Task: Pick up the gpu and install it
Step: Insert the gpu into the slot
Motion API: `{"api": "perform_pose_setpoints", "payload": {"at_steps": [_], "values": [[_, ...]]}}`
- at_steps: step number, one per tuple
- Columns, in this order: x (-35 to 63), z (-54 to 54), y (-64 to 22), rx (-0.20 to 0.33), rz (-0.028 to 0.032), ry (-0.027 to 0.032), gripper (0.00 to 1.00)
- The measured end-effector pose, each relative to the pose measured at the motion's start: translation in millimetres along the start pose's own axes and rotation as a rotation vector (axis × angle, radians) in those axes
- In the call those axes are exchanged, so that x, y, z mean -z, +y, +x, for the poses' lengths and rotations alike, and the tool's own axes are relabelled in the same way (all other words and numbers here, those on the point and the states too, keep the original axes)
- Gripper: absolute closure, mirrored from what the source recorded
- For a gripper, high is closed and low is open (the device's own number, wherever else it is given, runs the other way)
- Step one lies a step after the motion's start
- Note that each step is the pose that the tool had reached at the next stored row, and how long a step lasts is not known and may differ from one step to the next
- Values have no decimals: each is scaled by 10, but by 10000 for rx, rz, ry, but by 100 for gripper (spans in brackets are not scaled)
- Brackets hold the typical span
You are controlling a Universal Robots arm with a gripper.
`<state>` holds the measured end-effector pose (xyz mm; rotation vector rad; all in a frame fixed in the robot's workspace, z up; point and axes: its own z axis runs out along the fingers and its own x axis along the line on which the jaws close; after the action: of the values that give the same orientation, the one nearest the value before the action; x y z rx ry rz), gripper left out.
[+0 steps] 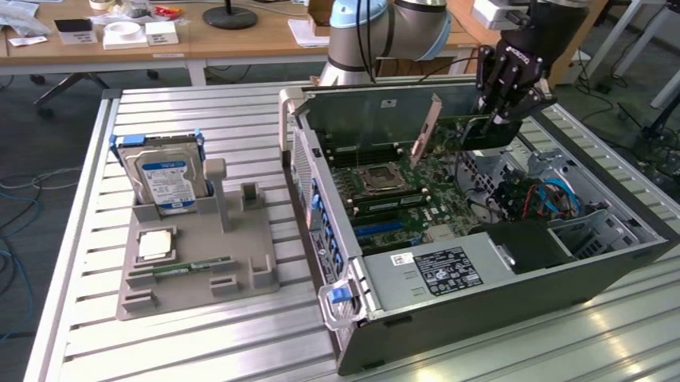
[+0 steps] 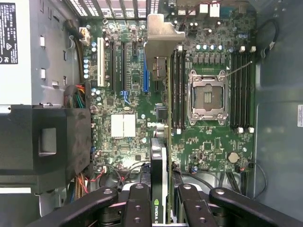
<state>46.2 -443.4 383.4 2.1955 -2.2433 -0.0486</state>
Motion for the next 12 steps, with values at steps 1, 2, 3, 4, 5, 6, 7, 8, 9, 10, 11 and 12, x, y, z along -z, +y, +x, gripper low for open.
{"api": "perform_pose_setpoints", "payload": {"at_steps": [1,2,3,4,5,6,7,8,9,10,11,12], "values": [[-10,1,1,0,28,-3,73],[-22,1,3,1,55,-2,73],[-37,2,6,1,79,-2,73],[-49,2,7,2,91,-4,73],[-54,2,7,3,93,-3,73],[-53,2,7,4,93,-2,73],[-53,2,7,4,93,-1,73],[-54,2,8,2,93,-3,73],[-54,2,8,2,93,-3,73],[-54,2,8,2,93,-4,73],[-54,2,8,2,94,-3,73],[-54,2,8,2,93,-3,73]]}}
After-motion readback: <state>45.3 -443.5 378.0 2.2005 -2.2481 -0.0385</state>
